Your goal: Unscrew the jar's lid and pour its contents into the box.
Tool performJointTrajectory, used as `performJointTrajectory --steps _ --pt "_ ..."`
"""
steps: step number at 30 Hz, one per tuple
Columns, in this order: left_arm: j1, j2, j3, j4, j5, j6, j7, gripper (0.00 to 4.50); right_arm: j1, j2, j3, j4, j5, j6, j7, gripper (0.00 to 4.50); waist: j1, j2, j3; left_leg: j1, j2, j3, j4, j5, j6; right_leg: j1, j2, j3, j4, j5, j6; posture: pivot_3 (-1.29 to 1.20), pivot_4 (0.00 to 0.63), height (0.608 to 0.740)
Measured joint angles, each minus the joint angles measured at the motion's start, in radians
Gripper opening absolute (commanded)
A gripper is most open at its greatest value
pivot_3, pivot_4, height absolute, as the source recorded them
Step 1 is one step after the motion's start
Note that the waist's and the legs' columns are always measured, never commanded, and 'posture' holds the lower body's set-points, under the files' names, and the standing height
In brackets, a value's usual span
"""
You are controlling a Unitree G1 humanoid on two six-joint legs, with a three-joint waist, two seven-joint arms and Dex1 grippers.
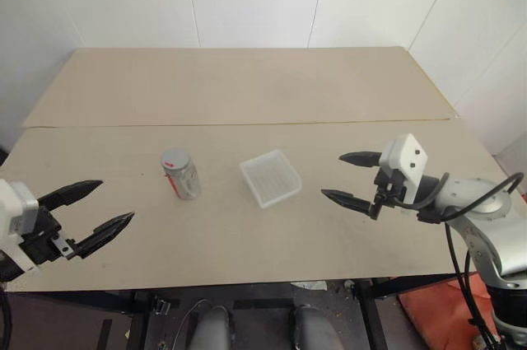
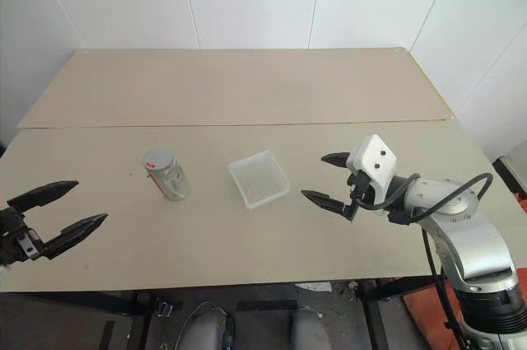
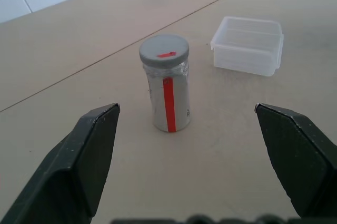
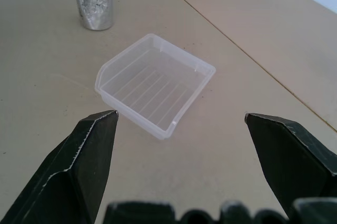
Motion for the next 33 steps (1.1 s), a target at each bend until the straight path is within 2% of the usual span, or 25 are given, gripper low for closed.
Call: performJointTrajectory --steps 8,17,22,24,29,33 --pt "-0.021 -0.024 -0.021 -0.012 -0.005 -0.003 0.042 4.46 -0.017 0.0 0.0 0.01 0.003 0.0 0.0 4.5 0.0 0.0 0.0 0.0 0.0 0.0 0.0 0.0 0.0 0.0 0.0 0.0 0.0 0.0 0.0 0.0 0.15 0.74" --pt "-0.083 -0.114 -0.217 -0.052 0.133 -0.035 0.205 4.46 -0.043 -0.008 -0.001 0.013 0.0 0.0 0.011 4.5 0.001 0.0 0.0 0.0 -0.001 0.0 0.0 0.0 0.0 0.0 0.0 0.0 0.0 0.0 0.0 0.0 0.15 0.74" --pt "-0.145 -0.134 -0.283 -0.046 0.178 -0.037 0.263 4.46 -0.142 -0.023 0.031 0.017 0.03 0.057 0.033 4.5 -0.002 0.0 0.0 0.0 0.0 0.0 0.0 0.0 0.0 0.0 0.001 0.0 0.001 0.0 0.0 0.0 0.15 0.74" --pt "-0.184 -0.141 -0.322 -0.031 0.201 -0.042 0.285 4.46 -0.162 -0.017 0.035 0.01 0.066 0.08 0.048 4.5 0.001 0.0 0.0 0.0 0.0 -0.001 0.0 0.0 0.0 0.0 0.0 0.0 0.0 0.0 0.0 0.0 0.15 0.74" --pt "-0.281 -0.235 -0.45 0.046 0.3 -0.047 0.4 4.46 -0.18 -0.012 0.081 -0.01 0.085 0.105 0.061 4.5 0.005 0.0 0.0 -0.001 -0.001 -0.001 0.001 0.0 0.0 0.0 -0.001 0.0 0.0 0.0 0.0 0.0 0.15 0.74" --pt "-0.326 -0.273 -0.492 0.093 0.358 -0.066 0.461 4.46 -0.195 -0.012 0.081 -0.01 0.085 0.107 0.074 4.5 0.002 0.0 0.0 -0.001 -0.001 -0.001 0.001 0.0 0.0 0.0 0.0 0.0 0.0 0.001 0.0 0.0 0.15 0.74"
